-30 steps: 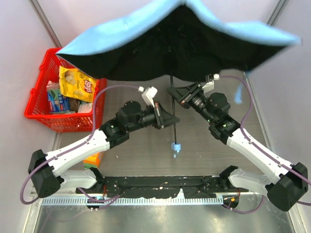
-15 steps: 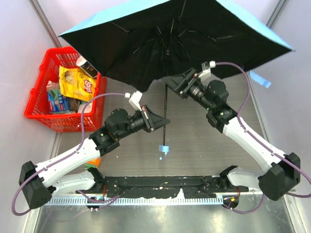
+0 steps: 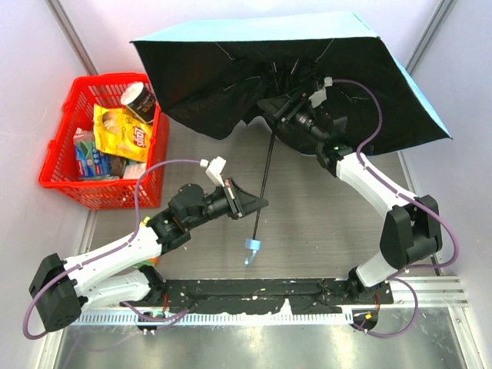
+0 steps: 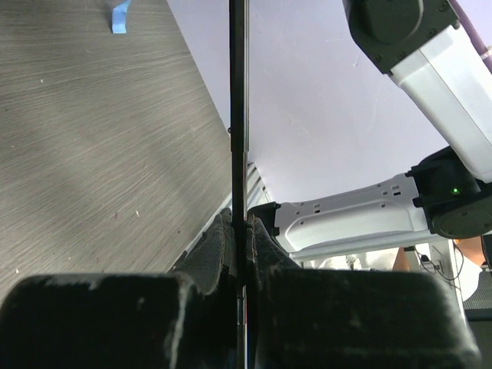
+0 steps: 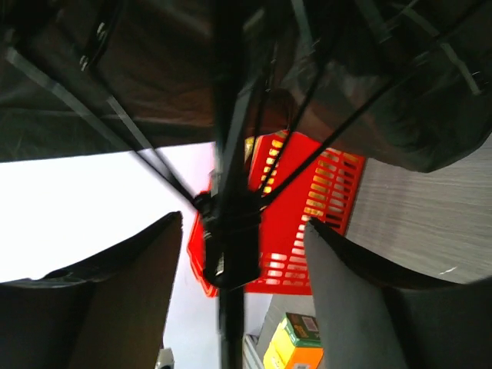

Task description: Put away the umbrella

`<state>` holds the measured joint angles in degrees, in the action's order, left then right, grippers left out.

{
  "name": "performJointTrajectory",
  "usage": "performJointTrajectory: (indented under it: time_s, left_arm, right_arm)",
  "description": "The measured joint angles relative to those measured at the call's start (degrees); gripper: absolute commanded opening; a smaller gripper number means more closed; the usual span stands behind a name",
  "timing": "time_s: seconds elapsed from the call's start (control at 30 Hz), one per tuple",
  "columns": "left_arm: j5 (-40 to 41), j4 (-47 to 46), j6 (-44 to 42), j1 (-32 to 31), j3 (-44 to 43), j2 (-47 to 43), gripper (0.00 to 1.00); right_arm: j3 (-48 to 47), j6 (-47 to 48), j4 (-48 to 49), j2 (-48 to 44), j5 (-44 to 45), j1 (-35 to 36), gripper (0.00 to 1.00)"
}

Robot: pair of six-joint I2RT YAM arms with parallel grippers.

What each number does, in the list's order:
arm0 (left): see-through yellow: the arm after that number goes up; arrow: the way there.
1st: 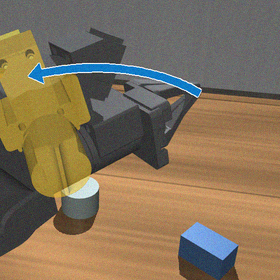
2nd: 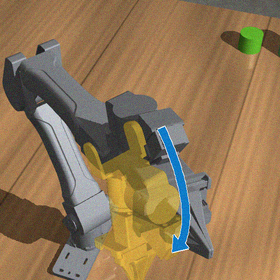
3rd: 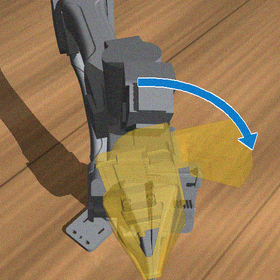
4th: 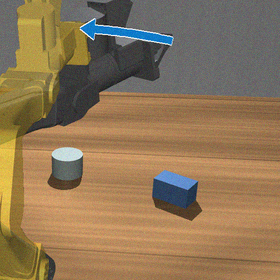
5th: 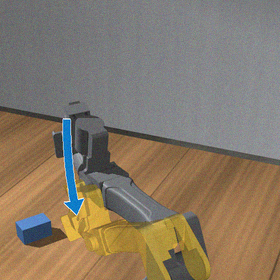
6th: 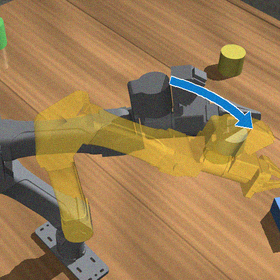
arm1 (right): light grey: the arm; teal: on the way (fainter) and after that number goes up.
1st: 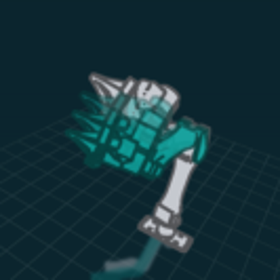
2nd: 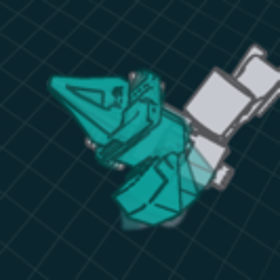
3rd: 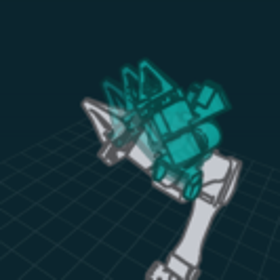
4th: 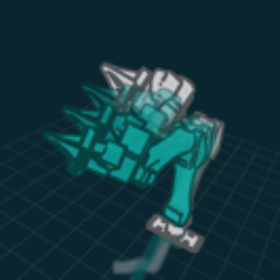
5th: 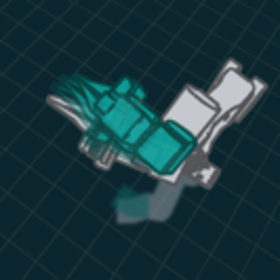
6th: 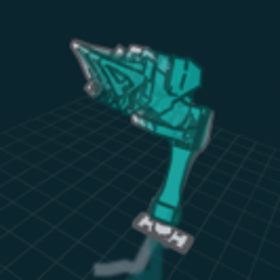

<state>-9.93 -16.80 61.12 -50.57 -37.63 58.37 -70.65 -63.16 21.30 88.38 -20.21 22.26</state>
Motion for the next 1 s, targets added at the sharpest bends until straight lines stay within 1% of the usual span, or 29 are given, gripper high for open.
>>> performJointTrajectory:
  time_s: [0.03, 0.07, 0.17, 0.2, 0.27, 0.37, 0.4, 0.47, 0.5, 0.53, 0.6, 0.63, 0.7, 0.73, 0.77, 0.83, 1.0]
  left_arm:
    - [-0.1, -0.3, 0.0, 0.0, 0.0, 0.0, 0.00]
    - [-0.1, -0.5, 0.1, 0.0, 0.1, 0.0, 0.00]
    - [-0.1, -0.8, 0.1, 0.0, 0.3, 0.0, 0.00]
    - [0.2, -1.1, 0.1, 0.0, 0.4, 0.0, 0.00]
    - [0.3, -1.8, 0.1, 0.1, 0.5, 0.0, 0.00]
    - [0.3, -2.2, 0.2, 0.1, 0.5, 0.2, 0.00]
    - [0.2, -2.6, 0.2, 0.1, 0.6, 0.5, 0.00]
    - [0.2, -3.1, 0.3, 0.1, 0.6, 0.9, 0.00]
    - [0.2, -3.3, 0.3, 0.1, 0.7, 1.0, 0.00]
    - [0.3, -3.6, 0.4, 0.1, 0.8, 1.1, 0.00]
    - [0.5, -4.3, 0.5, 0.2, 1.3, 1.1, 0.00]
    - [0.6, -4.7, 0.5, 0.2, 1.5, 1.1, 0.10]
    - [0.7, -4.8, 0.5, 0.2, 1.7, 1.1, 0.42]
    - [0.7, -4.8, 0.5, 0.2, 1.8, 1.2, 0.50]
    - [0.5, -4.7, 0.6, 0.2, 1.8, 1.3, 0.54]
    - [-0.1, -4.5, 1.0, 0.2, 1.8, 1.8, 0.58]
    - [-2.4, -4.5, 2.4, 0.0, 1.8, 5.4, 0.59]
  right_arm:
    - [-0.2, -0.1, 0.2, 0.5, -0.1, -0.7, 0.57]
    - [-0.3, -0.2, 0.3, 0.9, -0.1, -1.3, 0.57]
    - [-0.2, -1.0, 1.3, 1.2, -0.1, -3.5, 0.63]
    - [0.1, -1.3, 2.1, 1.1, 0.0, -4.1, 0.64]
    - [0.8, -1.8, 3.2, 0.9, 0.1, -4.4, 0.62]
    - [1.5, -2.1, 4.1, 0.7, 0.4, -4.6, 0.56]
    - [1.5, -2.6, 4.5, 0.7, 0.4, -4.7, 0.51]
    - [1.7, -3.6, 5.9, 0.7, 0.4, -5.0, 0.28]
    - [1.7, -3.6, 6.5, 0.7, 0.3, -5.2, 0.04]
    - [1.9, -4.0, 7.0, 0.7, 0.3, -5.3, 0.01]
    - [2.1, -4.4, 7.3, 0.7, -0.2, -5.7, 0.01]
    - [2.2, -4.5, 7.2, 0.7, -0.3, -5.8, 0.01]
    - [2.2, -4.3, 7.0, 0.7, -0.5, -5.9, 0.01]
    - [2.3, -4.3, 7.0, 0.6, -0.4, -5.9, 0.01]
    - [2.6, -4.4, 7.3, 0.4, -0.3, -6.1, 0.01]
    - [3.9, -4.5, 7.8, -0.4, -0.3, -6.6, 0.01]
    - [5.7, -4.3, 7.8, -3.2, 0.2, -7.4, 0.01]
